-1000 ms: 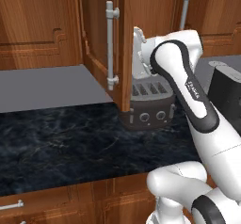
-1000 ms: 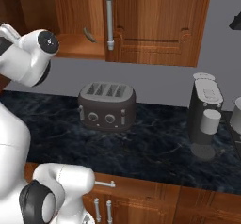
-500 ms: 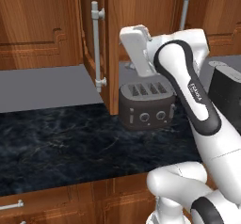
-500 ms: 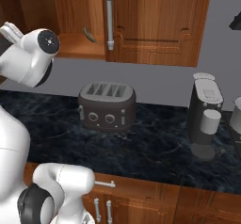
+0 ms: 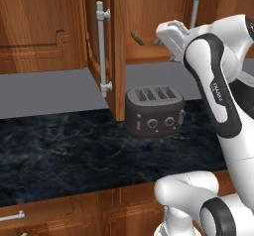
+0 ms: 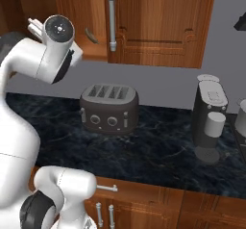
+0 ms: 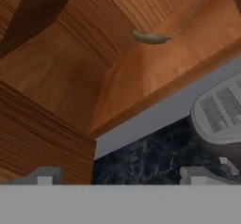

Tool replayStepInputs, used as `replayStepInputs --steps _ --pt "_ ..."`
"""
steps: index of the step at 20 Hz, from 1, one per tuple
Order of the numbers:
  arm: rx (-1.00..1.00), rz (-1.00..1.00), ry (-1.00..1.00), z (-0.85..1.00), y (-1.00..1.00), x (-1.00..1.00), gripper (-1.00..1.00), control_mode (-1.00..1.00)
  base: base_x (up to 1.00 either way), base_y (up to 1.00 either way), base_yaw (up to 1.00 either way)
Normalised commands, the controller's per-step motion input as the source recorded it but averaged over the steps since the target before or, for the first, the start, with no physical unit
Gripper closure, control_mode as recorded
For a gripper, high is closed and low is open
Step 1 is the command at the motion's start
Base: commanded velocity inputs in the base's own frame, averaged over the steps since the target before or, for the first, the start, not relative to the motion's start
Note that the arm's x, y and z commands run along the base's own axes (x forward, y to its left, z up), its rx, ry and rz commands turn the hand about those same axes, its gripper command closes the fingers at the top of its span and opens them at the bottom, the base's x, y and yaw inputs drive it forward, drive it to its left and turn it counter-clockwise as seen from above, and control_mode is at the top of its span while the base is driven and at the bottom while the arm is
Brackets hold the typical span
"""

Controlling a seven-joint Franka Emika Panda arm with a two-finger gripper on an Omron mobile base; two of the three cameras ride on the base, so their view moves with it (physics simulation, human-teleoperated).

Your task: Open the cabinet and move the ladle to the pot. Then close the cabinet.

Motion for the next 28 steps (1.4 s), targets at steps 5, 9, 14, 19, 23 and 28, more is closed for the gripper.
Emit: replayStepInputs --steps 5,9,14,19,23,28 --pt "-0.17 -0.18 -0.03 0.0 -0.96 0.04 -1.0 -1.0 0.0 0.0 0.0" --pt "-0.05 -0.03 0.0 0.04 -0.8 0.15 -1.0 -1.0 0.0 0.0 0.0" --pt "-0.02 0.0 0.0 0.05 -0.49 0.09 -1.0 -1.0 0.0 0.0 0.0" --pt "-0.07 0.0 0.0 0.0 -0.24 0.17 -1.0 -1.0 0.0 0.0 0.0" --pt "-0.1 0.0 -0.01 0.0 -0.16 0.18 -1.0 -1.0 0.0 0.0 0.0" --pt "-0.08 0.0 -0.03 0.0 -0.01 0.28 -1.0 -1.0 0.0 0.0 0.0"
